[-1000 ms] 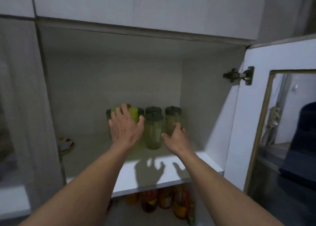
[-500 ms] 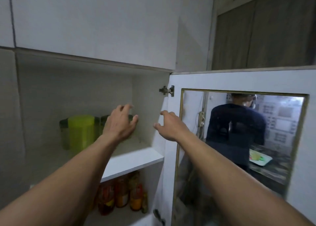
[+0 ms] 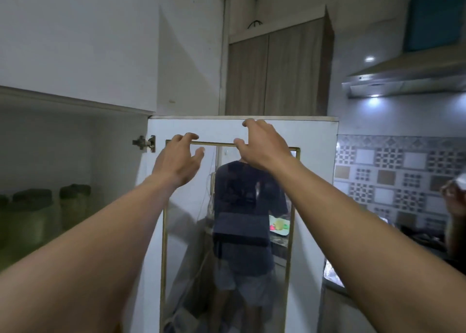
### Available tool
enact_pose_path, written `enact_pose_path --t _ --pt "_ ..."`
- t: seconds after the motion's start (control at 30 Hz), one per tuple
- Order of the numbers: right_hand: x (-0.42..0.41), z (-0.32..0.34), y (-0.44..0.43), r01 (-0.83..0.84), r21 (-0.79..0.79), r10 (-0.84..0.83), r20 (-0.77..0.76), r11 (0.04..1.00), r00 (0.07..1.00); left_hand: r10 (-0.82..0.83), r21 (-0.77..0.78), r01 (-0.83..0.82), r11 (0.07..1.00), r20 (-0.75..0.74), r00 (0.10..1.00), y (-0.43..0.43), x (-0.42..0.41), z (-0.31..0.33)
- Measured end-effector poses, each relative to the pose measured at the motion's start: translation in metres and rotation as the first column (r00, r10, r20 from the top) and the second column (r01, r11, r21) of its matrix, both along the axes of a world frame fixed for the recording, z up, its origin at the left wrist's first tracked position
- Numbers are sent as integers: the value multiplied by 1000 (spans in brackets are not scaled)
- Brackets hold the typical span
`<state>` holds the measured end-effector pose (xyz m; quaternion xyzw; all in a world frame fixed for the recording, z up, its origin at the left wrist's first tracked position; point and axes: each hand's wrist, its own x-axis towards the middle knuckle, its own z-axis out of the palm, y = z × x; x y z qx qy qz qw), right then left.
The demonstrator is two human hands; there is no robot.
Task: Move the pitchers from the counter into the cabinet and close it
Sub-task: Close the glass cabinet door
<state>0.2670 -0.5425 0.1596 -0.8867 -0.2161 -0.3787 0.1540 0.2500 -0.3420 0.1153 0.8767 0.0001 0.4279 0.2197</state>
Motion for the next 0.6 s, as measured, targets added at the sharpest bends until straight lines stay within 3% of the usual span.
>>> enact_pose_path --t 0.27,0.43,0.6 --pt "39 32 -100 221 3 -218 176 975 960 -136 37 134 990 64 989 -100 66 37" --pt "66 39 -139 237 7 -237 91 972 967 -182 132 166 977 121 976 -140 104 66" --pt "83 33 -144 198 -12 -197 68 980 978 -87 263 60 963 89 992 -156 128 62"
